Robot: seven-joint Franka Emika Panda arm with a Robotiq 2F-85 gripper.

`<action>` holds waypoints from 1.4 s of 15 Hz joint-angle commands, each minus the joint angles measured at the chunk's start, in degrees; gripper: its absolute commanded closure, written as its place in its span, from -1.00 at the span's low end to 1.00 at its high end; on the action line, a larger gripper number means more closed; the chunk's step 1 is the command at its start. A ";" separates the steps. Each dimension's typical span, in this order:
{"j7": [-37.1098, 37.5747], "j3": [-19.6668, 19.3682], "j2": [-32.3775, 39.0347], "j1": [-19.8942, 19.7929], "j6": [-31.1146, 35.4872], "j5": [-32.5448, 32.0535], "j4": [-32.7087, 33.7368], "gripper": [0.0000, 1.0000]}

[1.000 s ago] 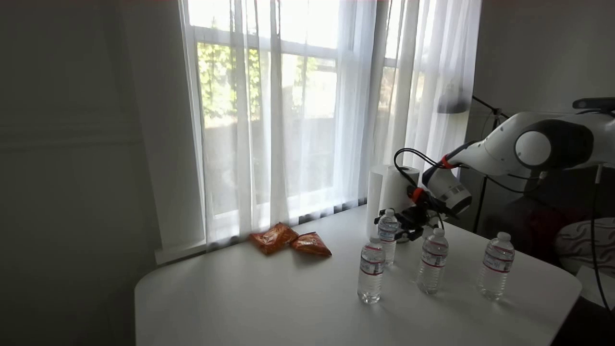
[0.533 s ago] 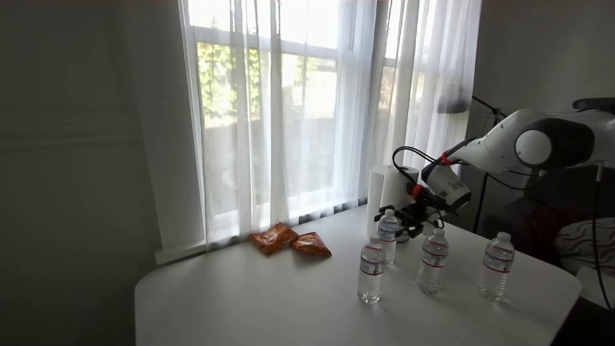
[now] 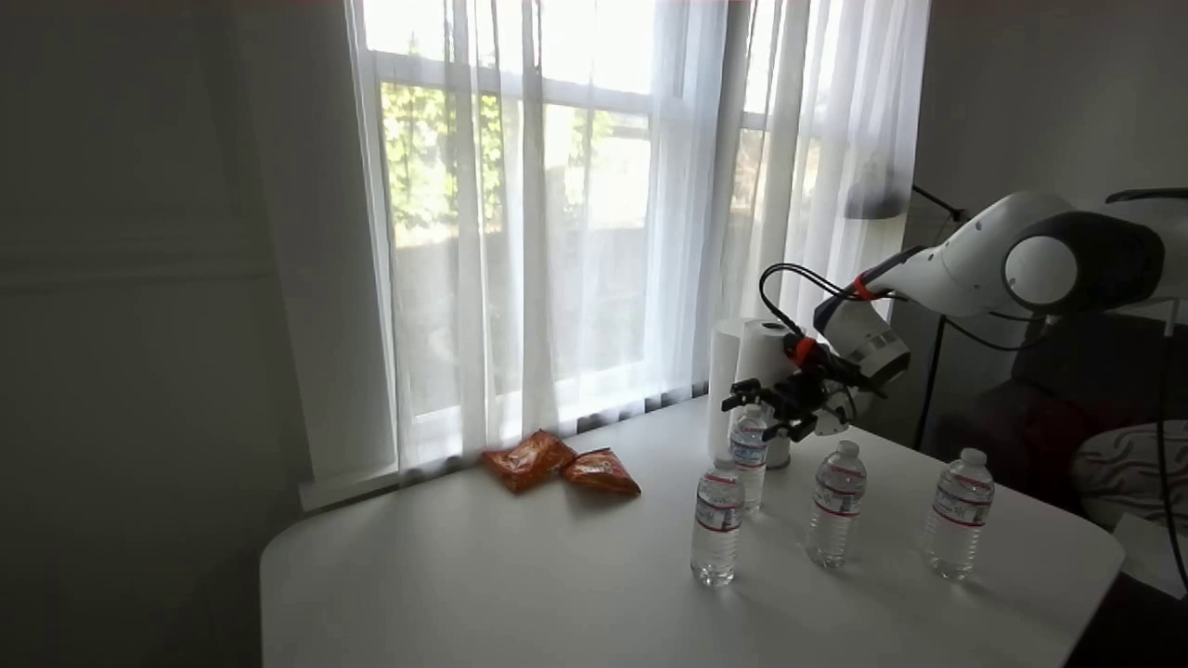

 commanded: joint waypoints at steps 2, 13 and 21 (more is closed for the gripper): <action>2.68 -1.61 -3.94 1.62 -0.24 -3.66 -2.12 -1.00; -0.12 -4.27 -14.38 4.64 3.01 -14.54 -7.07 -1.00; -5.29 -4.39 -26.05 8.84 13.20 -28.20 -12.84 -1.00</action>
